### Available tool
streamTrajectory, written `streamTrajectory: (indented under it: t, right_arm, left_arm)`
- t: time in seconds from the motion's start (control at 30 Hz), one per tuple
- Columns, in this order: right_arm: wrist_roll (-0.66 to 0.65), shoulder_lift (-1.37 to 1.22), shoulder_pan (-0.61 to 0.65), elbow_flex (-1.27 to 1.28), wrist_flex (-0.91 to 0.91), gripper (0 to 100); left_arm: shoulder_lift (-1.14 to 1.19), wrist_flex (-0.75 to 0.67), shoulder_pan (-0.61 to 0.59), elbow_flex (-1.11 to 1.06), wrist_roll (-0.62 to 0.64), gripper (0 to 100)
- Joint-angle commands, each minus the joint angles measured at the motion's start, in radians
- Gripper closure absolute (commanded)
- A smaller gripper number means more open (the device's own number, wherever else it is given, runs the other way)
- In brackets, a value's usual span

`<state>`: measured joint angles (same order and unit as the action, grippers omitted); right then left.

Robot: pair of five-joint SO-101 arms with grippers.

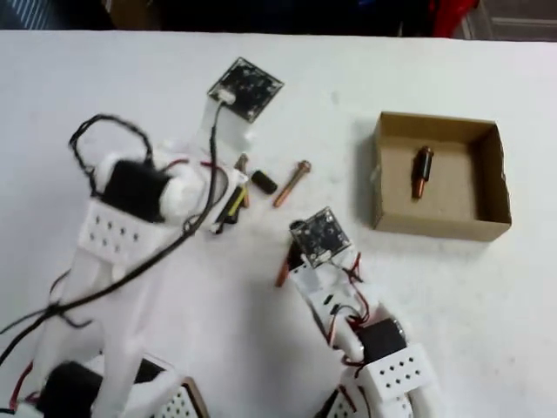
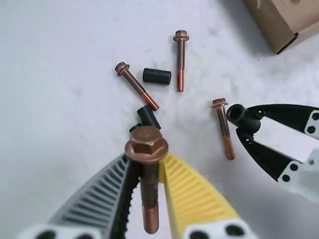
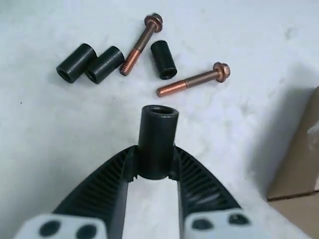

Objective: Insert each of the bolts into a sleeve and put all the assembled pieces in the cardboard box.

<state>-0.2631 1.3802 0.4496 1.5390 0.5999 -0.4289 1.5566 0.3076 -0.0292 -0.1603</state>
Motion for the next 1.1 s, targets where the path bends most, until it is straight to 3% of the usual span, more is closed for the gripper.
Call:
streamTrajectory:
  t: [0.0,0.23,0.6,0.8,0.93,1.07]
  right_arm:
    - [0.055,0.018,0.025,-0.031,-0.064,98.1]
    - [0.146,0.018,0.041,-0.087,-0.081,98.1]
    - [0.150,0.010,0.193,-0.089,-0.337,98.1]
    - [0.143,0.013,0.193,-0.089,-0.343,98.1]
    - [0.044,0.013,0.194,-0.087,-0.344,98.1]
    - [0.074,0.018,0.194,-0.078,-0.344,98.1]
  left_arm:
    - [-0.120,-0.083,0.005,-0.029,0.044,98]
    - [-0.248,-0.216,0.005,-0.163,0.365,98]
    - [-0.412,-0.434,0.015,-0.396,0.493,98]
    - [-0.513,-0.571,0.016,-0.531,0.499,98]
    - [-0.578,-0.724,0.016,-0.641,0.580,98]
    - [-0.644,-0.859,0.021,-0.738,0.580,98]
